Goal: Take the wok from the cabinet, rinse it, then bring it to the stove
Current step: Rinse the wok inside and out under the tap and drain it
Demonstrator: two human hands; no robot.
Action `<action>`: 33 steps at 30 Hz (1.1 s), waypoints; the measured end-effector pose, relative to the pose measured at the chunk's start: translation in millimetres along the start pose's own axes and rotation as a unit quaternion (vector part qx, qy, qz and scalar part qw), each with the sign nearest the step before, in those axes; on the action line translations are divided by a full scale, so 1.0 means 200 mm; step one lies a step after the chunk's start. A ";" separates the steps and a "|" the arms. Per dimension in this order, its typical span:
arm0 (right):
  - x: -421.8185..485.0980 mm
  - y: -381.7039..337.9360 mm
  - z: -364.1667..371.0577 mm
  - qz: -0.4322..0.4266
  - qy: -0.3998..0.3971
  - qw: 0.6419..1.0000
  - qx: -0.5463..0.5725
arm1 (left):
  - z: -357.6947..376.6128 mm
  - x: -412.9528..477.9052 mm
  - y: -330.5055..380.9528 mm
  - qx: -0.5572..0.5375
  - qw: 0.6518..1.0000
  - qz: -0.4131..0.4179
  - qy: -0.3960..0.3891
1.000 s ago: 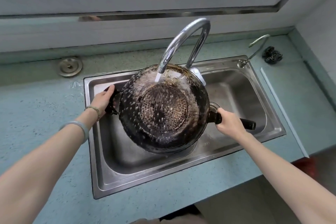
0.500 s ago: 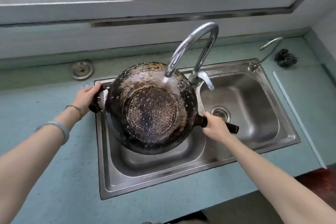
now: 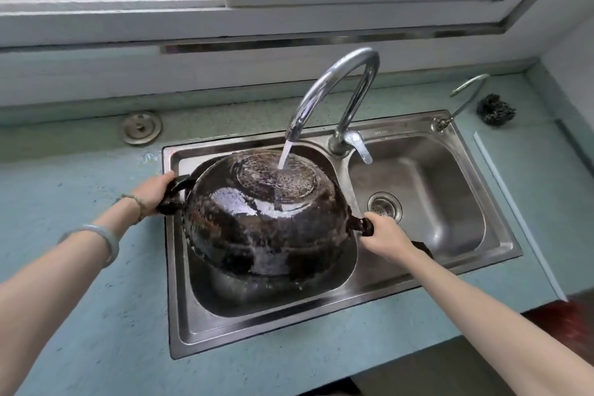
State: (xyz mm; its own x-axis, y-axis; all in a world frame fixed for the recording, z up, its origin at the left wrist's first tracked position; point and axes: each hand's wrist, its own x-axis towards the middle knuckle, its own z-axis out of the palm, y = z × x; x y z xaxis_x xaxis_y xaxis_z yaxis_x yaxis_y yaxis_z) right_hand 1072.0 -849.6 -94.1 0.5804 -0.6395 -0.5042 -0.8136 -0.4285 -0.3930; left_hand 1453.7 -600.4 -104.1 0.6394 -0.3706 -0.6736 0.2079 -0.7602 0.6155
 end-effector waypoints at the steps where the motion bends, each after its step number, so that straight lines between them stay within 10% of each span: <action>1: 0.00 0.00 0.00 0.008 0.008 1.000 0.000 | 0.00 0.01 0.00 -0.014 1.000 -0.022 -0.006; 10: 0.03 -0.01 -0.02 0.056 0.089 0.989 -0.102 | -0.04 0.10 0.08 0.017 0.980 -0.192 -0.043; 33: 0.19 -0.07 -0.04 0.112 0.052 0.987 -0.103 | 0.05 0.21 0.23 -0.259 0.933 -0.245 -0.045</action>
State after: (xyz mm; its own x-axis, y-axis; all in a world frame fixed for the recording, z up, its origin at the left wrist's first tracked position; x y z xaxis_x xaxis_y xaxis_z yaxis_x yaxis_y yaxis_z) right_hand 1106.0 -873.4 -101.8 0.3872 -0.7908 -0.4740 -0.9172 -0.3826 -0.1110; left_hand 1483.0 -656.3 -107.3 0.3140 -0.1081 -0.9433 0.8030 -0.4998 0.3246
